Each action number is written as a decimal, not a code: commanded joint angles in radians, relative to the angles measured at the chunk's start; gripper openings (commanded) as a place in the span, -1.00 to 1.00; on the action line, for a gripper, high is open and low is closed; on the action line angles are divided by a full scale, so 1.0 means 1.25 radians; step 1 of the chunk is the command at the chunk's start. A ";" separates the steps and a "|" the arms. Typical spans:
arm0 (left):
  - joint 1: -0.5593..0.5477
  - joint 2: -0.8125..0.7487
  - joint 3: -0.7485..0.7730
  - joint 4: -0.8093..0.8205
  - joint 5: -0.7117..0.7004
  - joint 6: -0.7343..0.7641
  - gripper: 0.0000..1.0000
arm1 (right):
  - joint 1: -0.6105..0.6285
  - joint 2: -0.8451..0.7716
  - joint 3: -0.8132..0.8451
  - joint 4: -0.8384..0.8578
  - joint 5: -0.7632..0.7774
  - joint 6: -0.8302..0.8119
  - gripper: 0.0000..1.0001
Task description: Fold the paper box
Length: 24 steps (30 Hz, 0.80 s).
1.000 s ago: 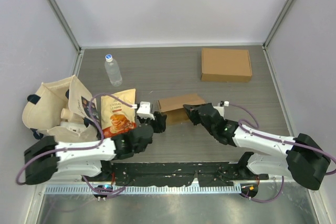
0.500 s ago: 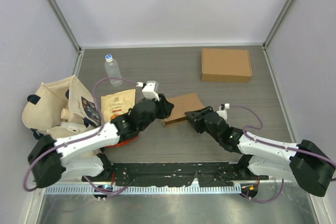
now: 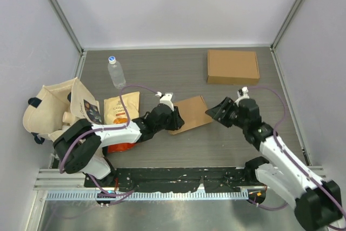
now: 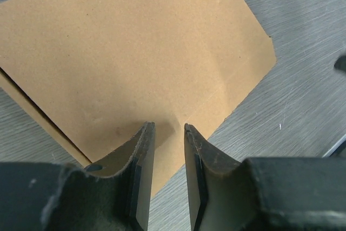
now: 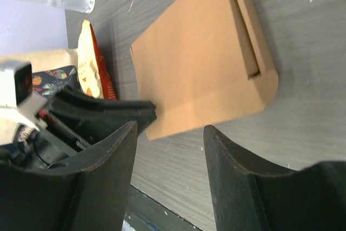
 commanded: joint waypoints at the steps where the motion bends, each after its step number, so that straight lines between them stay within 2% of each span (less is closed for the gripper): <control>1: 0.000 -0.015 -0.004 0.004 0.000 0.018 -0.34 | -0.155 0.215 0.139 0.010 -0.372 -0.221 0.11; 3: 0.000 -0.044 -0.009 -0.007 -0.006 0.031 -0.30 | -0.172 0.333 0.194 0.023 -0.417 -0.269 0.04; 5: 0.001 -0.053 0.003 -0.028 -0.004 0.063 -0.16 | -0.173 0.386 0.224 0.037 -0.423 -0.289 -0.01; 7: 0.016 -0.037 0.030 -0.069 0.032 0.085 -0.10 | -0.176 0.429 0.212 0.088 -0.401 -0.288 -0.05; 8: 0.019 -0.031 0.048 -0.103 0.036 0.089 -0.11 | -0.179 0.440 0.204 0.091 -0.383 -0.294 -0.12; 9: 0.024 -0.028 0.049 -0.107 0.042 0.093 -0.10 | -0.180 0.455 0.201 0.078 -0.363 -0.302 -0.37; 10: 0.028 -0.029 0.048 -0.106 0.053 0.093 -0.11 | -0.180 0.457 0.201 0.058 -0.300 -0.330 -0.43; 12: 0.032 -0.037 0.040 -0.086 0.070 0.096 -0.10 | -0.181 0.456 0.173 0.074 -0.283 -0.333 -0.49; 19: 0.051 -0.112 0.076 -0.156 0.087 0.111 -0.04 | -0.180 0.482 0.101 0.123 -0.253 -0.322 -0.58; 20: 0.052 -0.136 0.081 -0.192 0.038 0.115 -0.01 | -0.180 0.486 0.101 0.122 -0.243 -0.327 -0.58; 21: 0.060 -0.146 0.078 -0.229 0.014 0.116 0.11 | -0.180 0.483 0.104 0.109 -0.236 -0.333 -0.58; 24: 0.107 -0.191 0.058 -0.299 -0.001 0.093 0.21 | -0.180 0.449 0.122 0.059 -0.221 -0.359 -0.57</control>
